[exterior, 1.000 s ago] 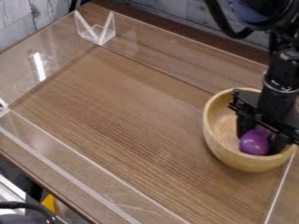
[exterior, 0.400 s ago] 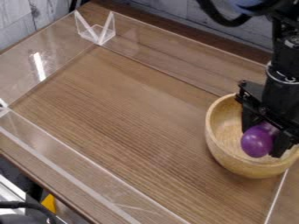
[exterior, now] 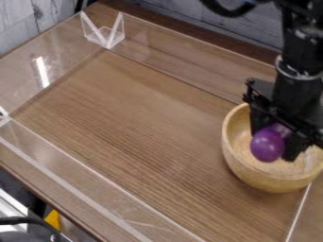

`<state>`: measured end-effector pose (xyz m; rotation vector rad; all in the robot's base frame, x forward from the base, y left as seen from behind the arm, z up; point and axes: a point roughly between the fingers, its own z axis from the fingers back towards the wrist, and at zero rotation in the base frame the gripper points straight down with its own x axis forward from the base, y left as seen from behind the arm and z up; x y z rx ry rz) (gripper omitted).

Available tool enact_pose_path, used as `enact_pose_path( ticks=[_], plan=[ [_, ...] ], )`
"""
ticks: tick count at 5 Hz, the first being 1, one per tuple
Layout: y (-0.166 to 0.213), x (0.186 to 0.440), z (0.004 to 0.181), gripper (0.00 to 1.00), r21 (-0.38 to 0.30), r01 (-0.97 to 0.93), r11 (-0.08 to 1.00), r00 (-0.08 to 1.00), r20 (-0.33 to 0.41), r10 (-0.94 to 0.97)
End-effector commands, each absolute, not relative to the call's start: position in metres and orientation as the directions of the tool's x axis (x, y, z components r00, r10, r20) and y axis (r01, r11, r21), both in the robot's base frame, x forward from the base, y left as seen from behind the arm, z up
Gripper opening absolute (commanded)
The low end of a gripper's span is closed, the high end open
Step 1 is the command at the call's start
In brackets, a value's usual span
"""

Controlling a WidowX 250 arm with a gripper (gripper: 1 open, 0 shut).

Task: Remove the purple eggplant from inside the brown bowl and put it on the table

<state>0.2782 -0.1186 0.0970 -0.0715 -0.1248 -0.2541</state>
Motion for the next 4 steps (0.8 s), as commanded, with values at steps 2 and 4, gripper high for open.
enact_pose_path(
  ticks=[2,4],
  plan=[
    [-0.082,0.267,0.133,0.00,-0.062,0.159,0.985,0.967,0.211,-0.143],
    [-0.035,0.254,0.121,0.00,-0.050,0.078,0.996,0.975,0.212,-0.066]
  ],
)
